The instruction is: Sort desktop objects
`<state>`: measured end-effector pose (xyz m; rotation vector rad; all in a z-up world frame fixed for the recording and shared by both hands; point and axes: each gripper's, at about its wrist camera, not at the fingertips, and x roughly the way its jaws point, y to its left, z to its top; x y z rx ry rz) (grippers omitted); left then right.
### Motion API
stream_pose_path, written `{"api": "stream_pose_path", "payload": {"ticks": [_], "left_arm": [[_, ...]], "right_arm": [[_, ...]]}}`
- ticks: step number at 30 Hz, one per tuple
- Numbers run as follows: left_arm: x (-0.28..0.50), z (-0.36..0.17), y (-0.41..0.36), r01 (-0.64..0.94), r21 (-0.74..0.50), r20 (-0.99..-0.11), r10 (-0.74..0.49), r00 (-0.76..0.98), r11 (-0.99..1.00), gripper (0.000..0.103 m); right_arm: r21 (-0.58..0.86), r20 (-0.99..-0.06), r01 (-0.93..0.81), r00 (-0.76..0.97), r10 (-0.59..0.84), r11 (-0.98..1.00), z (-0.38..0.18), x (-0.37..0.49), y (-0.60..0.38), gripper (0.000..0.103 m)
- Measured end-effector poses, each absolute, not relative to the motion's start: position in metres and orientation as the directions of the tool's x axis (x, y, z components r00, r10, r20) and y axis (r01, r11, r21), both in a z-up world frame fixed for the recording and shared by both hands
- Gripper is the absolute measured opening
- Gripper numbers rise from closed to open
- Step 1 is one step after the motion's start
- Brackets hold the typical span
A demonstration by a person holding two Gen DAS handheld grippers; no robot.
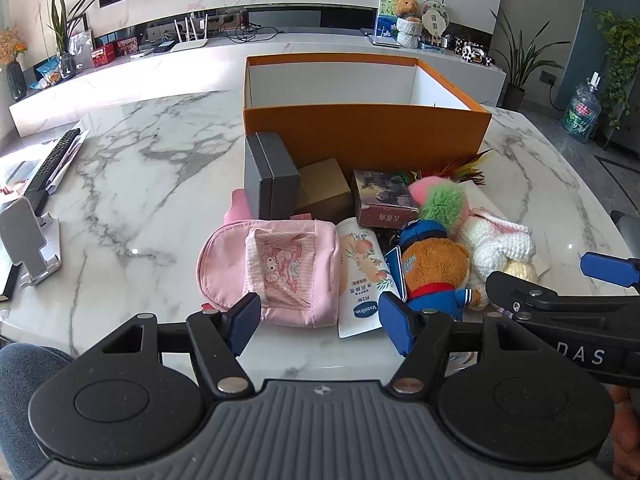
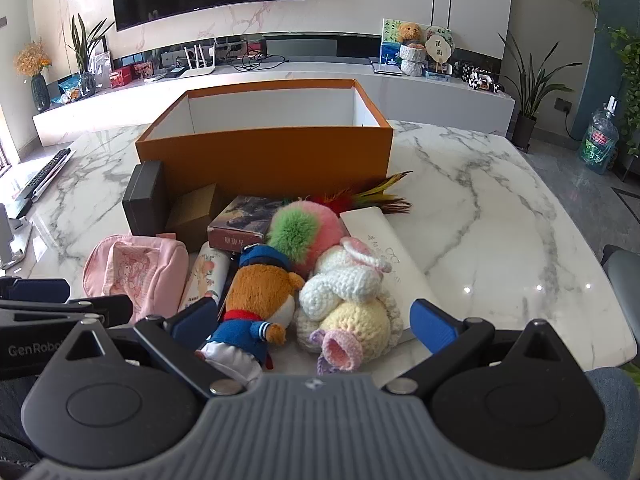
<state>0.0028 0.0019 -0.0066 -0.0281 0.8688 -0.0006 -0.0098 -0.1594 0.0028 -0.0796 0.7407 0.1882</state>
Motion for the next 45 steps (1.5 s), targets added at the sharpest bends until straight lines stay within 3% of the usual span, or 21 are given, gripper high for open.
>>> {"api": "stream_pose_path", "payload": {"ticks": [45], "left_arm": [[0.006, -0.02, 0.007, -0.009, -0.032, -0.795, -0.02, 0.606, 0.999, 0.076]], "right_arm": [[-0.004, -0.708, -0.214, 0.691, 0.148, 0.977, -0.009, -0.002, -0.155, 0.102]]}}
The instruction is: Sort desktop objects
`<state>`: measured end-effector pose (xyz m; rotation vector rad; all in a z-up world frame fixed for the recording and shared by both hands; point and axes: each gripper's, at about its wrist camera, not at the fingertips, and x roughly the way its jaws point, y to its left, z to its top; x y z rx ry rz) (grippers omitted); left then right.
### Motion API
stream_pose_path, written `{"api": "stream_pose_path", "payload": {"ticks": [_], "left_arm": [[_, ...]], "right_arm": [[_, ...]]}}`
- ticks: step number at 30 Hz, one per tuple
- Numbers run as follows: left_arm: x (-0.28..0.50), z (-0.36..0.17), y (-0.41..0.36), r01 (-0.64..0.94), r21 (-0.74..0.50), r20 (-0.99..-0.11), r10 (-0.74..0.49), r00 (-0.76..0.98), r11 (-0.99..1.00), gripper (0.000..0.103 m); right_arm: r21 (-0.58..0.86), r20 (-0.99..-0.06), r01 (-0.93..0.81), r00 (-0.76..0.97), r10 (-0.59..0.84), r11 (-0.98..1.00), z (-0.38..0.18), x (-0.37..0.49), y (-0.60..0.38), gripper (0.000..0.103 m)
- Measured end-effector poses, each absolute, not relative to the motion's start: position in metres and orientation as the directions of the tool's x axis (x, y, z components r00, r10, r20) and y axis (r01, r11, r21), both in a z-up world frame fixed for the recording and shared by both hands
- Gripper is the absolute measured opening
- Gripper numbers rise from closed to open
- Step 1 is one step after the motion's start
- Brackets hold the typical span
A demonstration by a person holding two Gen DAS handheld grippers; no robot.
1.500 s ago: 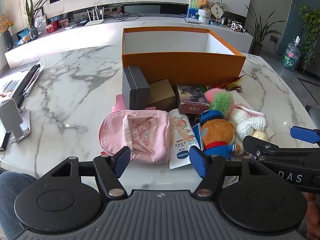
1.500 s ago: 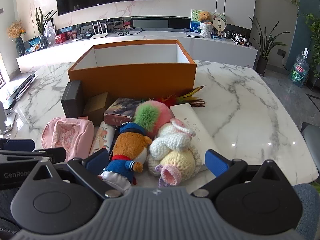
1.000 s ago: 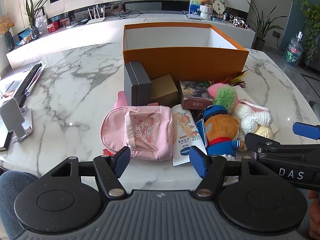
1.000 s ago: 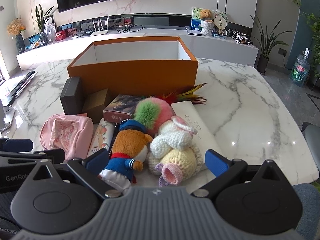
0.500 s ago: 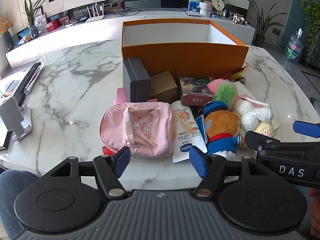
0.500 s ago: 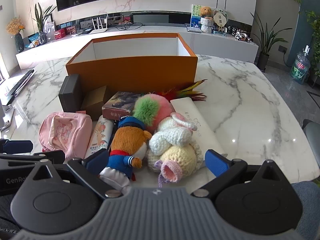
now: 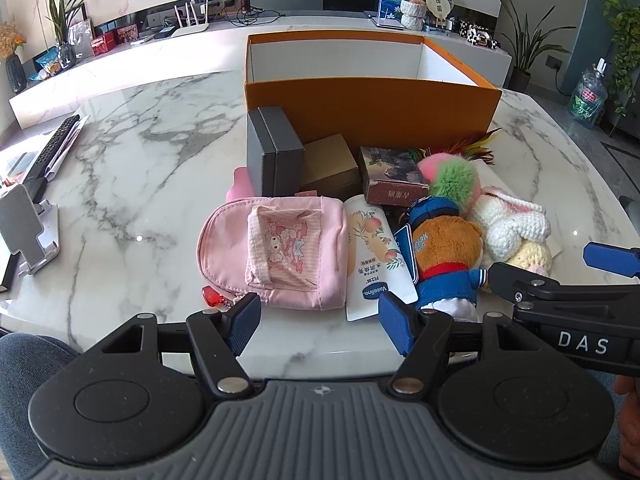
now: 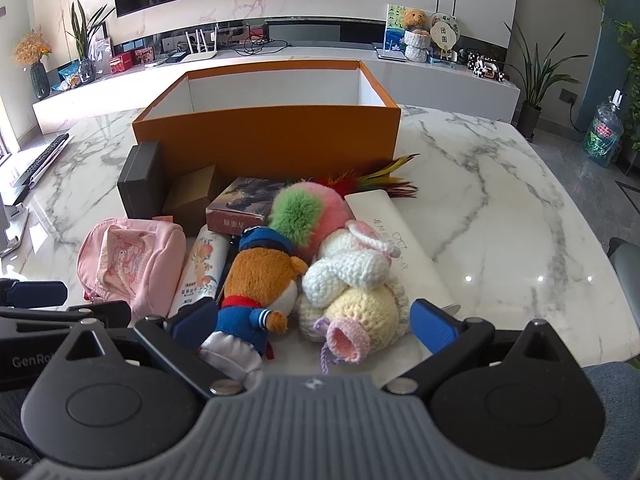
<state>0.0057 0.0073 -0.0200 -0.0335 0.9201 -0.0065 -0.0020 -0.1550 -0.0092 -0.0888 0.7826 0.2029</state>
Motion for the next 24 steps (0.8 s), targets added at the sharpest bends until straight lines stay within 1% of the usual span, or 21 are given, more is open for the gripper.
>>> {"api": "stream_pose_path", "payload": {"ticks": [4, 5, 7, 9, 10, 11, 12, 13, 14, 15, 16, 18, 19, 22, 23, 24], "left_arm": [[0.008, -0.017, 0.016, -0.014, -0.083, -0.782, -0.057, 0.62, 0.996, 0.076], [0.009, -0.016, 0.019, -0.014, -0.095, -0.778, -0.066, 0.625, 0.995, 0.076], [0.012, -0.014, 0.024, -0.017, -0.116, -0.77, -0.079, 0.633, 0.993, 0.075], [0.018, -0.012, 0.03, -0.018, -0.131, -0.767, -0.09, 0.635, 0.991, 0.066], [0.021, -0.012, 0.033, -0.021, -0.136, -0.768, -0.091, 0.634, 0.991, 0.064], [0.024, -0.012, 0.036, -0.027, -0.139, -0.769, -0.091, 0.633, 0.99, 0.06], [0.027, -0.013, 0.04, -0.034, -0.142, -0.77, -0.089, 0.632, 0.989, 0.059], [0.03, -0.013, 0.044, -0.045, -0.146, -0.772, -0.085, 0.63, 0.988, 0.059], [0.033, -0.014, 0.049, -0.059, -0.15, -0.773, -0.08, 0.629, 0.987, 0.059], [0.036, -0.014, 0.055, -0.077, -0.151, -0.775, -0.07, 0.628, 0.985, 0.059], [0.038, -0.015, 0.061, -0.095, -0.151, -0.777, -0.059, 0.626, 0.984, 0.059], [0.044, -0.019, 0.074, -0.129, -0.148, -0.787, -0.038, 0.615, 0.98, 0.06], [0.046, -0.022, 0.08, -0.146, -0.149, -0.793, -0.03, 0.608, 0.978, 0.061], [0.052, -0.031, 0.1, -0.19, -0.164, -0.812, -0.023, 0.584, 0.968, 0.064], [0.054, -0.035, 0.106, -0.198, -0.174, -0.817, -0.029, 0.575, 0.965, 0.066], [0.056, -0.038, 0.11, -0.202, -0.184, -0.822, -0.038, 0.568, 0.962, 0.069]], "right_arm": [[-0.006, -0.699, -0.233, 0.697, 0.163, 0.972, -0.009, 0.0, -0.152, 0.102], [-0.008, -0.695, -0.24, 0.699, 0.167, 0.971, -0.008, 0.001, -0.151, 0.1], [-0.016, -0.687, -0.256, 0.705, 0.176, 0.966, -0.007, 0.005, -0.147, 0.093], [-0.024, -0.684, -0.279, 0.705, 0.188, 0.96, -0.005, 0.01, -0.142, 0.083], [-0.022, -0.684, -0.293, 0.702, 0.199, 0.956, -0.004, 0.013, -0.139, 0.08], [-0.017, -0.685, -0.309, 0.696, 0.214, 0.951, -0.004, 0.017, -0.136, 0.075], [-0.008, -0.687, -0.326, 0.689, 0.231, 0.945, -0.003, 0.02, -0.133, 0.07], [0.001, -0.688, -0.342, 0.682, 0.249, 0.94, -0.002, 0.023, -0.129, 0.068], [0.012, -0.689, -0.365, 0.671, 0.272, 0.931, -0.002, 0.026, -0.125, 0.062], [0.022, -0.692, -0.388, 0.659, 0.294, 0.922, -0.002, 0.029, -0.12, 0.059], [0.029, -0.695, -0.408, 0.648, 0.312, 0.913, -0.002, 0.032, -0.116, 0.058], [0.046, -0.701, -0.452, 0.62, 0.351, 0.891, -0.003, 0.036, -0.105, 0.05], [0.057, -0.705, -0.473, 0.604, 0.371, 0.879, -0.005, 0.039, -0.1, 0.049], [0.077, -0.721, -0.528, 0.556, 0.413, 0.846, -0.012, 0.044, -0.084, 0.042], [0.083, -0.726, -0.544, 0.541, 0.425, 0.835, -0.014, 0.046, -0.079, 0.036], [0.092, -0.731, -0.558, 0.525, 0.437, 0.825, -0.016, 0.048, -0.075, 0.034]]}}
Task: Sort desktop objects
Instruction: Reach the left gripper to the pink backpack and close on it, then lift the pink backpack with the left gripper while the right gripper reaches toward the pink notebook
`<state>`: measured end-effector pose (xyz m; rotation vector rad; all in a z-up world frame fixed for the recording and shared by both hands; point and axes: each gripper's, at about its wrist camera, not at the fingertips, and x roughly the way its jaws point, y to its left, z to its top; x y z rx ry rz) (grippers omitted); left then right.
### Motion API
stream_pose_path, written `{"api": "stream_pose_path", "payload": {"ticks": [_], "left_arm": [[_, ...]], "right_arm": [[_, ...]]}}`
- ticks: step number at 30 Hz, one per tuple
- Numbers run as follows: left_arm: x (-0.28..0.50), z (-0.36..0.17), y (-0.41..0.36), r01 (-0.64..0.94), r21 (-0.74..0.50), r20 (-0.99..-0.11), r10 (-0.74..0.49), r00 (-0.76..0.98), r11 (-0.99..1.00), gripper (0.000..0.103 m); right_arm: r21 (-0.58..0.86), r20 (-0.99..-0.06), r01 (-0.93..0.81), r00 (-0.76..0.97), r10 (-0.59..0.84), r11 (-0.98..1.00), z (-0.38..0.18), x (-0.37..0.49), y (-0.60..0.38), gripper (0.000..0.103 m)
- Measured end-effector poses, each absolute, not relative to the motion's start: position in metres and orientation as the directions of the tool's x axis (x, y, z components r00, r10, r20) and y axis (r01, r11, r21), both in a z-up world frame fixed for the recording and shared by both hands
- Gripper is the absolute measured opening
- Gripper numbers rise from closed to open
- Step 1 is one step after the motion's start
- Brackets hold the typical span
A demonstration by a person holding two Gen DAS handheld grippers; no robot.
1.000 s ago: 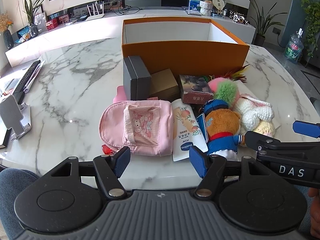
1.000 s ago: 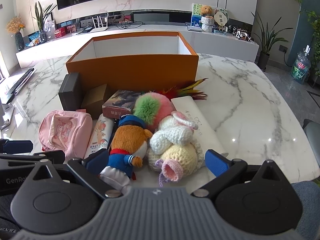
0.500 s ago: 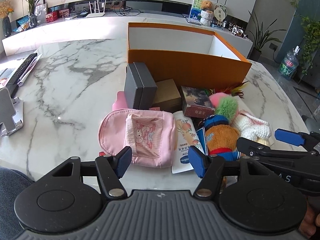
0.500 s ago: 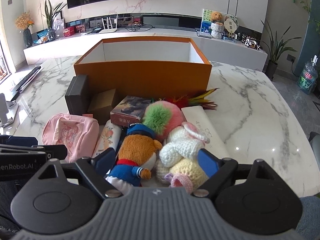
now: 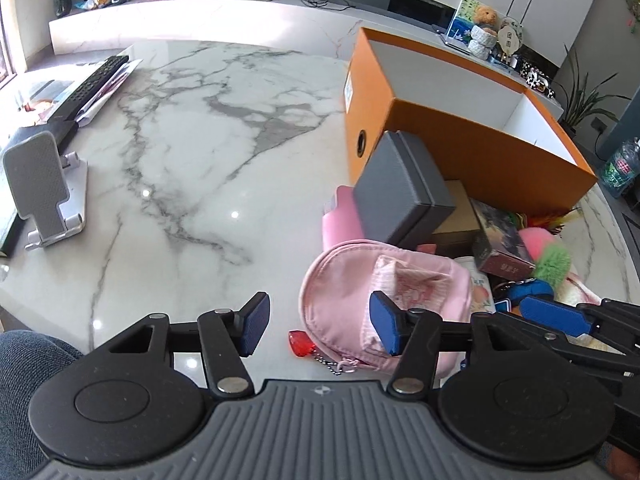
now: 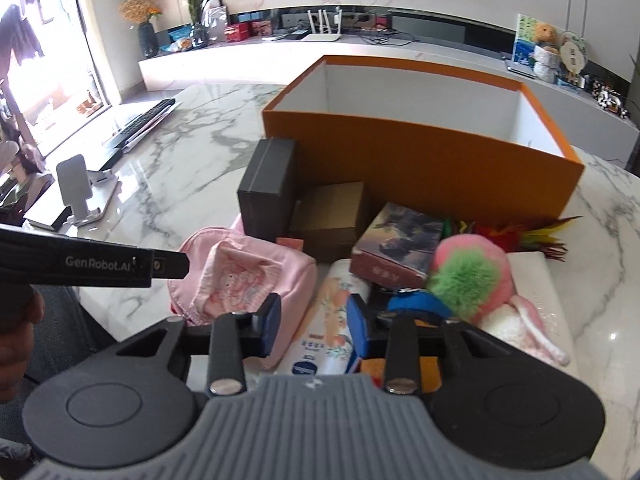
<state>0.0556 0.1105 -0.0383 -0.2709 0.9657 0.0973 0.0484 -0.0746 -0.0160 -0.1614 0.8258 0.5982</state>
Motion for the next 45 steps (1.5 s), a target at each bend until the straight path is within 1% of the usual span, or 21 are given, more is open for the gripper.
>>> {"api": "stream_pose_path", "payload": {"ticks": [1, 3, 6, 11, 12, 13, 14, 15, 16, 18, 21, 24, 26, 28, 30, 32, 35, 37, 41, 44, 45], "left_arm": [[0.057, -0.042, 0.114, -0.203, -0.193, -0.827, -0.048, 0.559, 0.96, 0.069], [0.061, -0.049, 0.118, -0.202, -0.205, -0.837, -0.065, 0.543, 0.958, 0.07], [0.067, -0.059, 0.121, -0.199, -0.223, -0.848, -0.089, 0.523, 0.954, 0.071], [0.076, -0.067, 0.128, -0.186, -0.287, -0.831, -0.147, 0.537, 0.94, 0.072], [0.077, -0.067, 0.13, -0.182, -0.302, -0.825, -0.162, 0.541, 0.936, 0.069], [0.078, -0.068, 0.132, -0.173, -0.326, -0.818, -0.185, 0.545, 0.93, 0.064], [0.078, -0.068, 0.133, -0.162, -0.358, -0.808, -0.218, 0.548, 0.92, 0.047], [0.078, -0.067, 0.133, -0.158, -0.378, -0.8, -0.236, 0.552, 0.912, 0.042], [0.077, -0.066, 0.133, -0.158, -0.378, -0.797, -0.234, 0.557, 0.912, 0.04], [0.074, -0.062, 0.131, -0.16, -0.368, -0.79, -0.218, 0.572, 0.916, 0.031], [0.066, -0.053, 0.135, -0.175, -0.391, -0.772, -0.218, 0.597, 0.904, 0.021], [0.057, -0.038, 0.139, -0.174, -0.4, -0.749, -0.212, 0.628, 0.9, 0.018], [0.051, -0.026, 0.14, -0.171, -0.385, -0.737, -0.19, 0.649, 0.907, 0.018], [0.044, -0.013, 0.141, -0.175, -0.363, -0.724, -0.159, 0.671, 0.915, 0.018], [0.037, 0.0, 0.143, -0.176, -0.349, -0.709, -0.136, 0.691, 0.92, 0.018], [0.031, 0.013, 0.144, -0.188, -0.302, -0.704, -0.085, 0.706, 0.935, 0.018], [0.024, 0.031, 0.146, -0.204, -0.224, -0.679, -0.002, 0.734, 0.953, 0.018], [0.022, 0.038, 0.148, -0.229, -0.169, -0.663, 0.061, 0.746, 0.959, 0.018], [0.03, 0.042, 0.152, -0.292, -0.044, -0.641, 0.197, 0.742, 0.955, 0.018], [0.04, 0.037, 0.152, -0.294, 0.003, -0.637, 0.228, 0.737, 0.956, 0.018], [0.044, 0.033, 0.15, -0.291, 0.027, -0.637, 0.241, 0.732, 0.956, 0.018]], "right_arm": [[0.101, -0.735, -0.573, 0.508, 0.449, 0.813, -0.018, 0.05, -0.07, 0.034], [0.112, -0.747, -0.596, 0.477, 0.463, 0.795, -0.024, 0.053, -0.06, 0.027], [0.108, -0.775, -0.608, 0.445, 0.45, 0.786, -0.034, 0.059, -0.05, 0.021], [0.106, -0.787, -0.609, 0.432, 0.441, 0.786, -0.041, 0.066, -0.049, 0.021], [0.104, -0.788, -0.61, 0.431, 0.439, 0.786, -0.042, 0.066, -0.049, 0.021], [0.103, -0.79, -0.609, 0.431, 0.437, 0.786, -0.042, 0.066, -0.049, 0.021], [0.102, -0.792, -0.608, 0.429, 0.435, 0.787, -0.043, 0.067, -0.049, 0.021], [0.104, -0.793, -0.607, 0.428, 0.434, 0.788, -0.043, 0.067, -0.049, 0.021], [0.101, -0.794, -0.607, 0.428, 0.431, 0.788, -0.043, 0.067, -0.048, 0.021], [0.094, -0.797, -0.602, 0.432, 0.422, 0.793, -0.043, 0.068, -0.048, 0.021], [0.083, -0.801, -0.593, 0.438, 0.408, 0.801, -0.041, 0.067, -0.047, 0.022], [0.095, -0.797, -0.595, 0.435, 0.419, 0.798, -0.038, 0.065, -0.048, 0.023], [0.102, -0.785, -0.603, 0.44, 0.436, 0.792, -0.034, 0.061, -0.047, 0.023], [0.103, -0.772, -0.609, 0.449, 0.449, 0.786, -0.028, 0.058, -0.045, 0.027], [0.114, -0.759, -0.609, 0.456, 0.464, 0.785, -0.023, 0.056, -0.046, 0.033], [0.145, -0.743, -0.604, 0.457, 0.489, 0.784, -0.015, 0.057, -0.048, 0.038], [0.171, -0.723, -0.586, 0.472, 0.505, 0.792, -0.003, 0.065, -0.048, 0.038], [0.197, -0.711, -0.571, 0.477, 0.517, 0.797, 0.005, 0.071, -0.046, 0.041], [0.24, -0.698, -0.545, 0.479, 0.533, 0.804, 0.013, 0.087, -0.035, 0.054], [0.262, -0.7, -0.531, 0.47, 0.537, 0.806, 0.015, 0.098, -0.024, 0.065], [0.279, -0.703, -0.522, 0.461, 0.541, 0.806, 0.014, 0.102, -0.022, 0.066]]}}
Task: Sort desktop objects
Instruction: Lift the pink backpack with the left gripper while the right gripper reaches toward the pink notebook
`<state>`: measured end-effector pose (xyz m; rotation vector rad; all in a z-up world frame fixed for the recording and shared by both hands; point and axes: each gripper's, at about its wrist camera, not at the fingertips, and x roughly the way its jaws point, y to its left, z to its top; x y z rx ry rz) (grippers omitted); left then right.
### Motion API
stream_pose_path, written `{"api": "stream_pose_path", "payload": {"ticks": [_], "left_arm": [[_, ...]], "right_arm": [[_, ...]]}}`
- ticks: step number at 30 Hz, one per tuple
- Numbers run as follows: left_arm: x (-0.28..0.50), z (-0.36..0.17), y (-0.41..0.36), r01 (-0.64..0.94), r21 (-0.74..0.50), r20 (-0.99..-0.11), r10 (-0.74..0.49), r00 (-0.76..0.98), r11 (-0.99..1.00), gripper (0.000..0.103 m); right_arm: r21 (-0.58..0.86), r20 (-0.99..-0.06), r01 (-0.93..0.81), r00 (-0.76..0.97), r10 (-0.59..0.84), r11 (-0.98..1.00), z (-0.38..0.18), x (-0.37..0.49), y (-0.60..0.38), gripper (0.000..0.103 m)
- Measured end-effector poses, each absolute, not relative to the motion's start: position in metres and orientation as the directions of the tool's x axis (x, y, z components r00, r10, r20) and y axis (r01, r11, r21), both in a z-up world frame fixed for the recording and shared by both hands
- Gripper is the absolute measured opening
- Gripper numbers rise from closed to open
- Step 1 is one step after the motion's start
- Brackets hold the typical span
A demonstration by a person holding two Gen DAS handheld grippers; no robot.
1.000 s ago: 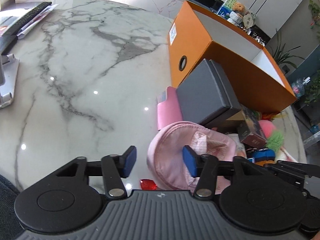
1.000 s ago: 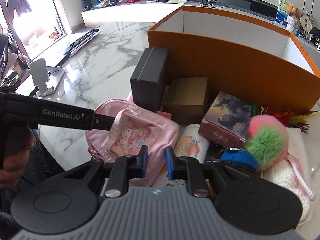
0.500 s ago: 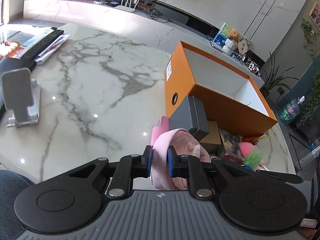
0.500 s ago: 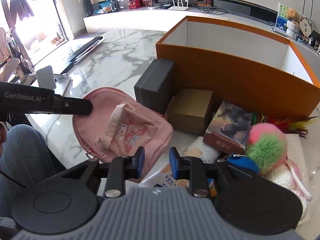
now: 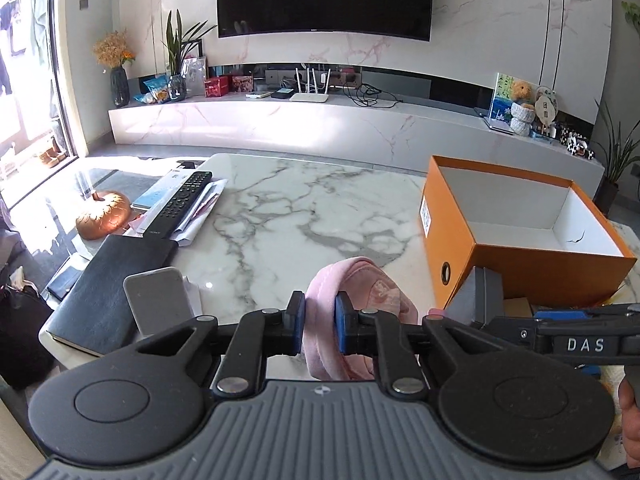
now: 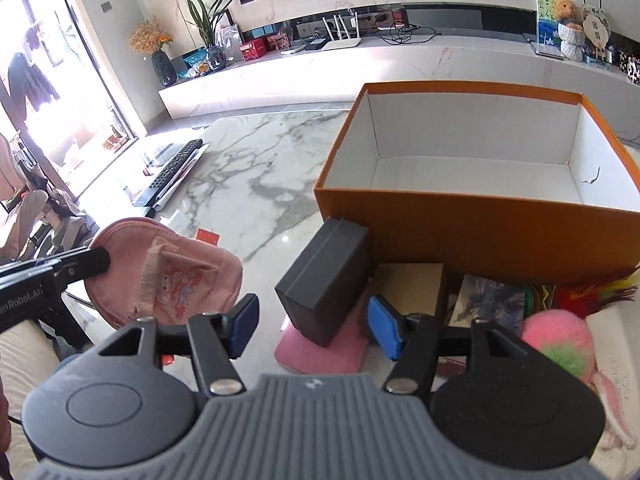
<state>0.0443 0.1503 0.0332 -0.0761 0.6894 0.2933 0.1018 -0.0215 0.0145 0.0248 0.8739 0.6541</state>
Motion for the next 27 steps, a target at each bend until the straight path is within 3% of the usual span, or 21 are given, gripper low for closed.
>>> {"api": "stream_pose_path", "payload": {"ticks": [4, 8, 11, 19, 23, 27], "left_arm": [[0.056, 0.015, 0.138, -0.277, 0.135, -0.633, 0.298, 0.715, 0.951, 0.018], [0.06, 0.0, 0.131, -0.244, 0.157, -0.652, 0.286, 0.703, 0.957, 0.018], [0.057, -0.001, 0.125, -0.22, 0.176, -0.641, 0.282, 0.714, 0.959, 0.019], [0.055, 0.001, 0.12, -0.174, 0.104, -0.673, 0.199, 0.712, 0.979, 0.022], [0.055, 0.009, 0.124, -0.193, 0.06, -0.679, 0.182, 0.711, 0.979, 0.019], [0.052, 0.038, 0.122, -0.187, 0.028, -0.634, 0.162, 0.756, 0.982, 0.018]], "right_arm": [[0.323, -0.719, -0.478, 0.437, 0.541, 0.817, 0.01, 0.119, -0.007, 0.067], [0.301, -0.743, -0.457, 0.438, 0.506, 0.837, 0.005, 0.13, 0.006, 0.066], [0.292, -0.754, -0.457, 0.431, 0.497, 0.84, 0.0, 0.134, 0.007, 0.049], [0.309, -0.741, -0.485, 0.416, 0.527, 0.818, 0.0, 0.129, -0.005, 0.04], [0.333, -0.717, -0.489, 0.424, 0.553, 0.806, 0.01, 0.123, -0.019, 0.038], [0.361, -0.675, -0.509, 0.436, 0.595, 0.782, 0.031, 0.113, -0.04, 0.037]]}}
